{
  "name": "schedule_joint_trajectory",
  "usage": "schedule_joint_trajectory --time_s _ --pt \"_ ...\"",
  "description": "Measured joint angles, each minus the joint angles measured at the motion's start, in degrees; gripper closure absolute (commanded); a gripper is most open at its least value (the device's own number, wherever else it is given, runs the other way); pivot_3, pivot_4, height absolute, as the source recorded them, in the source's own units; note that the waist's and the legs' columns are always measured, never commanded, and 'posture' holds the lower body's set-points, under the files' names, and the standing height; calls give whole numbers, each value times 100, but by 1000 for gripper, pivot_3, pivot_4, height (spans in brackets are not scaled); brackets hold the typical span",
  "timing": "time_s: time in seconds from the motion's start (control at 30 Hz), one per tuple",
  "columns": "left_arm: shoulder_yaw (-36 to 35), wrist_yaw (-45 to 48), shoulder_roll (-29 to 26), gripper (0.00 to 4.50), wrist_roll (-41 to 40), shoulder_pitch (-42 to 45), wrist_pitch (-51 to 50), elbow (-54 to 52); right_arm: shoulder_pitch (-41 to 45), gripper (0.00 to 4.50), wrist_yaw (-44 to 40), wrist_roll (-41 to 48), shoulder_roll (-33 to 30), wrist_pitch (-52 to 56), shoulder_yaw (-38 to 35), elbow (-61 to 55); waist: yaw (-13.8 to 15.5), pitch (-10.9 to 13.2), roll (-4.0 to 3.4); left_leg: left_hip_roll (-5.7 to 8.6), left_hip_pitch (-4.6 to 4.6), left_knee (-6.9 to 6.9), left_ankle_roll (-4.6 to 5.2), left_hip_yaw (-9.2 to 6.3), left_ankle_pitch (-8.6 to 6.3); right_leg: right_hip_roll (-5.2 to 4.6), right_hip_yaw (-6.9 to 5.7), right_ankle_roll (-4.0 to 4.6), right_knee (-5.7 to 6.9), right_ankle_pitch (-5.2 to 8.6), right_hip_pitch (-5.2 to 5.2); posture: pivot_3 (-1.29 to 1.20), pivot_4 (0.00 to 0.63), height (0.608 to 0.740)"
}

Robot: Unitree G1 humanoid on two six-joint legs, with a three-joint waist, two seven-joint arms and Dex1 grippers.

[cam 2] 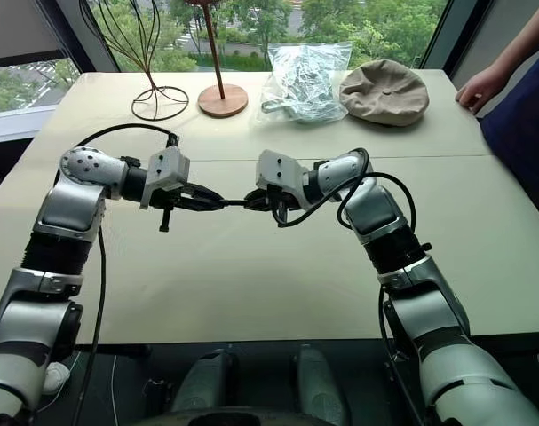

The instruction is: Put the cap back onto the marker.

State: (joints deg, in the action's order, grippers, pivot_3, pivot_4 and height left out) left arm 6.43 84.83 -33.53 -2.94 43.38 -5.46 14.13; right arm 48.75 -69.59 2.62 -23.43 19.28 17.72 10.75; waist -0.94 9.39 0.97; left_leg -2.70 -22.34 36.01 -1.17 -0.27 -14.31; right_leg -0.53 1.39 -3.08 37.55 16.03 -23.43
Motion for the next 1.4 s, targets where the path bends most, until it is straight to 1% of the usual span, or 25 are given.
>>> schedule_joint_trajectory --time_s 0.17,0.27,0.6,0.63,0.67,0.7,0.73,0.77,0.8,0.9,0.93,1.0,1.1,1.27,1.4 --pt "0 -62 -17 4435 51 -62 454 -4 0 4500 2 213 0 474 -30 -59 11 0 0 1 0 2 0 1 0 -1 0 0 0 0 1 0 150 740" --pt "0 -137 22 4435 50 -106 440 -6 0 4500 2 231 -5 610 -39 -60 10 0 0 1 0 2 0 1 0 -1 0 0 0 0 1 0 150 740" --pt "1 -178 90 4435 16 -77 79 0 0 4500 2 204 -103 545 -35 -55 6 0 0 2 0 1 0 1 0 1 0 0 0 0 1 0 150 740" --pt "3 -177 90 4008 8 -66 71 12 0 4500 2 204 -123 522 -35 -53 5 0 0 2 0 1 0 1 0 1 0 0 0 0 1 0 150 740" --pt "10 -177 95 3460 -8 -40 71 63 0 4500 8 201 -143 487 -34 -46 7 0 0 2 0 1 0 1 0 1 0 0 0 0 1 0 150 740" --pt "18 -176 90 3158 -16 -23 76 108 0 4500 65 191 -173 444 -34 -36 7 0 0 2 0 1 0 1 0 0 0 0 0 0 1 0 150 740" --pt "60 -176 114 2683 -28 -20 91 137 1 4500 107 164 -221 399 -34 -24 7 0 0 2 0 2 0 2 0 0 0 0 0 0 1 0 150 740" --pt "114 -176 130 1919 -55 -20 103 159 1 4500 139 116 -263 365 -34 -4 12 0 0 2 -1 2 0 2 0 0 0 0 0 0 1 0 150 740" --pt "137 -173 130 1555 -59 -20 103 163 1 4500 159 97 -270 348 -34 16 11 0 0 3 -1 2 0 2 0 0 1 0 0 0 1 0 150 740" --pt "210 -153 145 250 -99 -20 117 185 0 4500 229 84 -318 271 -34 75 11 0 0 3 -1 2 0 2 0 0 0 0 0 0 0 0 150 740" --pt "264 -159 162 118 -131 -20 169 203 -2 4500 288 71 -379 200 -34 89 11 0 0 2 -1 1 0 2 0 0 1 0 0 0 0 0 150 740" --pt "308 -289 212 118 -127 -18 352 281 -25 4500 341 64 -437 120 -36 105 11 0 0 2 0 1 0 2 0 0 0 0 0 0 1 0 150 740" --pt "289 -778 454 118 -136 -17 535 413 -188 4500 606 12 -607 108 -142 196 30 0 0 2 -2 4 0 1 0 -3 0 0 0 0 2 0 150 740" --pt "-131 -1631 616 118 -354 -25 550 388 -711 4500 1085 88 -1097 602 -790 259 31 0 0 6 -4 5 0 2 0 -8 3 -2 -3 -1 2 0 150 740" --pt "-305 -1954 616 118 -536 -341 325 183 -1386 4500 1112 261 -1551 890 -1193 -209 2 -2 -3 3 2 -3 3 2 -2 -1 5 -3 -2 0 3 0 150 740"
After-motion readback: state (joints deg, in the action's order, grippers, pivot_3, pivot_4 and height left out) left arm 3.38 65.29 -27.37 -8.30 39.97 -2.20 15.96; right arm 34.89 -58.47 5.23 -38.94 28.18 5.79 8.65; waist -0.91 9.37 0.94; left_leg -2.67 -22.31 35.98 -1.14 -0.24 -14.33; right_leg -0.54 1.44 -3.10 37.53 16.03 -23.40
